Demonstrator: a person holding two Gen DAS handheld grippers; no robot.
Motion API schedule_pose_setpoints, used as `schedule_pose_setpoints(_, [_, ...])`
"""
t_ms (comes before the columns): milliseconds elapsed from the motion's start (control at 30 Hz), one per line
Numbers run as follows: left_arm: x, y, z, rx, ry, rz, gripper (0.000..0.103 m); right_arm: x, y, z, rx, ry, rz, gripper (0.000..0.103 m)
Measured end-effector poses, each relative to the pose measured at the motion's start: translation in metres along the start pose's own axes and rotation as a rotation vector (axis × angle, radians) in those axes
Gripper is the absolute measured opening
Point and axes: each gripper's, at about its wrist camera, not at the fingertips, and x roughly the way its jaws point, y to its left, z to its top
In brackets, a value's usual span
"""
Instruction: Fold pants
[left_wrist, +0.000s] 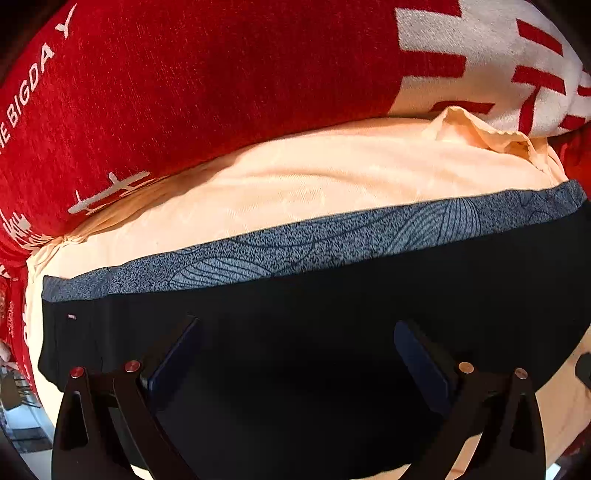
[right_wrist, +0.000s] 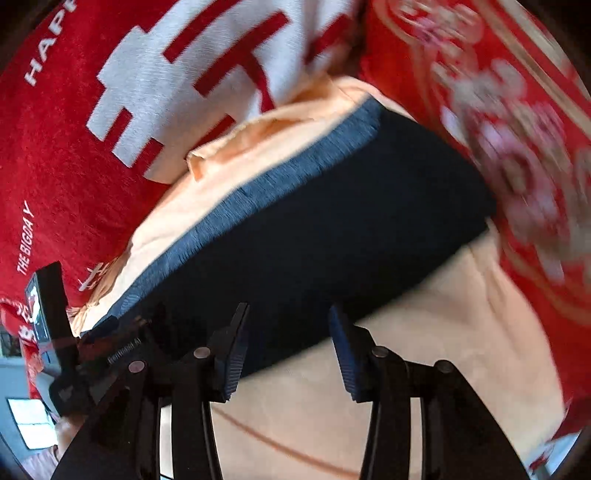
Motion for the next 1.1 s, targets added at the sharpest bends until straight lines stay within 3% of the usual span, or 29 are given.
schedule_pose_setpoints(300, [-0.009,-0.011,-0.007,0.028,0.007,-0.013,0.103,-0.016,-0.034,-0.025,0.089,0.025,0.029,0.054])
schedule_pose_setpoints(433, [-0.009,-0.021,-0.008,0.033,0.006,-0.038,0.103,-0.016,-0.036,-0.024,0.114,0.024,0.081,0.054])
schedule_pose_setpoints(667, [-0.025,-0.049,-0.016,0.075,-0.009,-0.086,0.103,-0.016,-0.049,-0.021,0.202,-0.01,0.2,0.054])
schedule_pose_setpoints(867, [-0.022,-0.065,-0.018,0.072,-0.008,-0.075,0.103,-0.016,-0.053,-0.021,0.239,-0.026,0.236,0.054])
schedule_pose_setpoints(967, [-0.01,-0.066,-0.019,0.053,0.022,-0.075,0.103,-0.016,-0.056,-0.021,0.266,-0.054,0.267,0.054])
schedule_pose_setpoints(1100, [-0.009,-0.068,-0.022,0.054,0.005,-0.077,0.103,-0.014,-0.066,-0.023,0.302,-0.105,0.28,0.054])
